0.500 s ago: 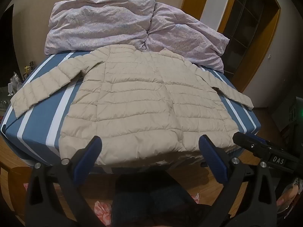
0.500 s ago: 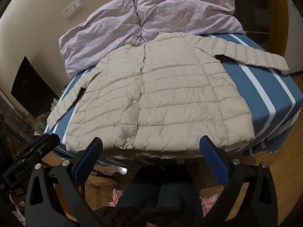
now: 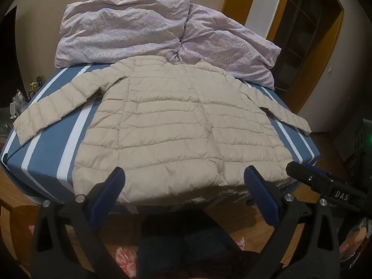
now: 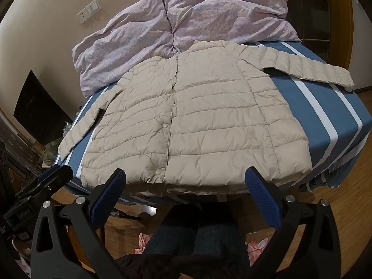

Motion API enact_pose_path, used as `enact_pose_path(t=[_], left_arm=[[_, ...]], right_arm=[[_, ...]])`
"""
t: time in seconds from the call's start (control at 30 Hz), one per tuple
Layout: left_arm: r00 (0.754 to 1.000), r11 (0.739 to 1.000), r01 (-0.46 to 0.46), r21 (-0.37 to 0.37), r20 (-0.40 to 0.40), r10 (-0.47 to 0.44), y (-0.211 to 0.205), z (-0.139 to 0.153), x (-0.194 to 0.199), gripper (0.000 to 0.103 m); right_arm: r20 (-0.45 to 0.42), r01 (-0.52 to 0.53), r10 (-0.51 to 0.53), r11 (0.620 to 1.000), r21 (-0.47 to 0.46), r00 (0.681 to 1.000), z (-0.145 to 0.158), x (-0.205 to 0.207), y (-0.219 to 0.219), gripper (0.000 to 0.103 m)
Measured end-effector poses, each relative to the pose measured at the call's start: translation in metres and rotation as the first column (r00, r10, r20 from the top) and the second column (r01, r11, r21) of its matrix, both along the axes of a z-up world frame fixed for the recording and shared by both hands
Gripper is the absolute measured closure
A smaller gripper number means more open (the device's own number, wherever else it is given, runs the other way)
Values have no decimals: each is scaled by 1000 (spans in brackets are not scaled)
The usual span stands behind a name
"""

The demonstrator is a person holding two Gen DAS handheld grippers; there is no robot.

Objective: Fold large clothes

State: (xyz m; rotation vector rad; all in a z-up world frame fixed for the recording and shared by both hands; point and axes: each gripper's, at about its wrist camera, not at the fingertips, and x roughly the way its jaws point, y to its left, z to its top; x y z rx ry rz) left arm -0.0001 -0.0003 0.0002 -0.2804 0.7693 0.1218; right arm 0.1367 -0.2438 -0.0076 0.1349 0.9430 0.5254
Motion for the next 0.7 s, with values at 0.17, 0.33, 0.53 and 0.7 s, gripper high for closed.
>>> enact_pose_path(t=[0.17, 0.33, 0.53, 0.7], left_arm=[[1000, 1000, 1, 0, 1, -1, 0, 0, 0, 2], [1000, 1000, 1, 0, 1, -1, 0, 0, 0, 2], [1000, 1000, 1, 1, 0, -1, -1, 0, 0, 2], [1000, 1000, 1, 1, 1, -1, 1, 0, 0, 2]], right_arm=[[0, 1, -1, 1000, 1, 1000, 0, 0, 0, 1], [-1, 0, 0, 1000, 2, 1000, 0, 0, -1, 1], [-1, 0, 0, 1000, 3, 1000, 0, 0, -1, 1], [-2, 0, 0, 1000, 3, 1000, 0, 0, -2, 1]])
